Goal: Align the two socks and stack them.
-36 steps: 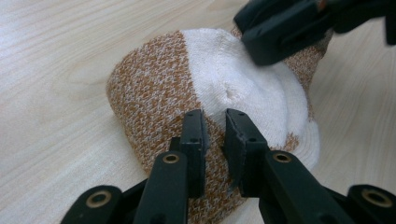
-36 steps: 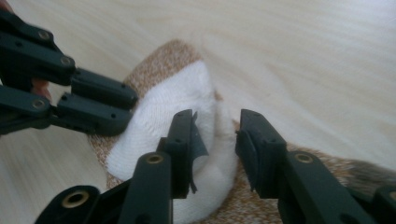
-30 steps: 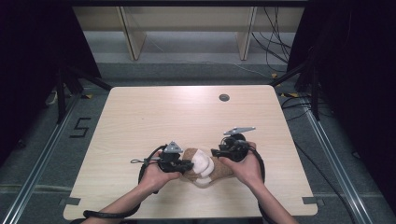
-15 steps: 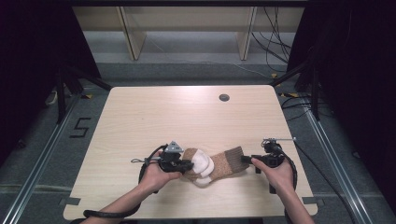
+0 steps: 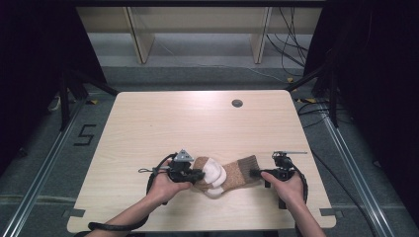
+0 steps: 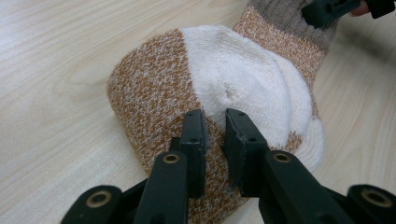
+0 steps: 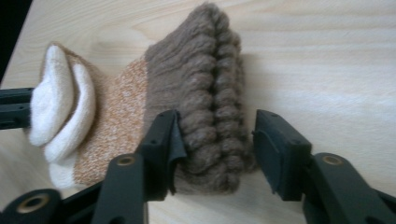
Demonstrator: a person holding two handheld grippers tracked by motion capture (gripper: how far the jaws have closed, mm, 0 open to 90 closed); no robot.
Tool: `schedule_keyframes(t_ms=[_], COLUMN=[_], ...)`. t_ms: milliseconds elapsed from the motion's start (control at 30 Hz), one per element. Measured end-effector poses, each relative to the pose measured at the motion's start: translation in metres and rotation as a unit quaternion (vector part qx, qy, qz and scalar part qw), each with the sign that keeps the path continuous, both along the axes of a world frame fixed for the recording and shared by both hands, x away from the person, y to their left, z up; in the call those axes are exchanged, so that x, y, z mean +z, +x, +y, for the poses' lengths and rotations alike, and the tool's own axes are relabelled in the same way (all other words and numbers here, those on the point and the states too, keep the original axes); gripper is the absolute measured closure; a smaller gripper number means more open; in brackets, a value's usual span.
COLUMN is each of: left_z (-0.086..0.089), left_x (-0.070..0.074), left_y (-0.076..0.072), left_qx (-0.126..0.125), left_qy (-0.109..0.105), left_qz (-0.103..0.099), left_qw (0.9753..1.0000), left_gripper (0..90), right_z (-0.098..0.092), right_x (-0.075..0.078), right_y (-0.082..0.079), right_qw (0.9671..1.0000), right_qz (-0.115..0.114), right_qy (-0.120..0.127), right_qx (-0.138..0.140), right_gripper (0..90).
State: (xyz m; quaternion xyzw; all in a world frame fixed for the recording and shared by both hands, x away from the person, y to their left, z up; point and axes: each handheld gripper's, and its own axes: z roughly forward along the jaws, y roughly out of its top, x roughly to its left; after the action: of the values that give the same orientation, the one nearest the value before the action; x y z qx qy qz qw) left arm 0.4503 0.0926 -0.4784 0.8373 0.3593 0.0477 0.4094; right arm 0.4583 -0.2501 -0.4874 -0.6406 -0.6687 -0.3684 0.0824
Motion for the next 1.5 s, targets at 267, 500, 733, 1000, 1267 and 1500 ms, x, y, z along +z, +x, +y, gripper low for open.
schedule_keyframes(t_ms=[267,500,733,1000,1267,1500], left_z=[0.0,0.0,-0.001,-0.001,-0.001,0.001], left_x=[0.0,0.0,0.0,0.0,0.0,0.0], left_y=[0.0,0.0,0.0,-0.001,-0.001,0.0], left_qx=[0.001,0.001,0.0,0.0,-0.001,-0.011], left_qy=[0.0,0.0,0.001,0.001,0.002,0.013], left_qz=[0.0,0.0,-0.002,-0.005,-0.006,-0.008], left_qw=[1.0,1.0,1.0,1.0,1.0,0.9998], left_gripper=[76.9,76.9,76.9,76.9,76.9,76.9], right_z=[-0.003,0.025,0.06,0.098,0.132,0.144], right_x=[0.001,0.035,0.062,0.075,0.079,0.086], right_y=[0.0,-0.008,-0.01,-0.015,-0.016,-0.017], right_qw=[0.9988,0.9899,0.9758,0.9631,0.9448,0.9406], right_qz=[-0.042,-0.089,-0.146,-0.168,-0.197,-0.203], right_qy=[-0.013,-0.102,-0.134,-0.161,-0.183,-0.175], right_qx=[0.022,0.042,0.093,0.135,0.187,0.208], right_gripper=[68.4,69.9,69.9,70.4,71.7,72.5])
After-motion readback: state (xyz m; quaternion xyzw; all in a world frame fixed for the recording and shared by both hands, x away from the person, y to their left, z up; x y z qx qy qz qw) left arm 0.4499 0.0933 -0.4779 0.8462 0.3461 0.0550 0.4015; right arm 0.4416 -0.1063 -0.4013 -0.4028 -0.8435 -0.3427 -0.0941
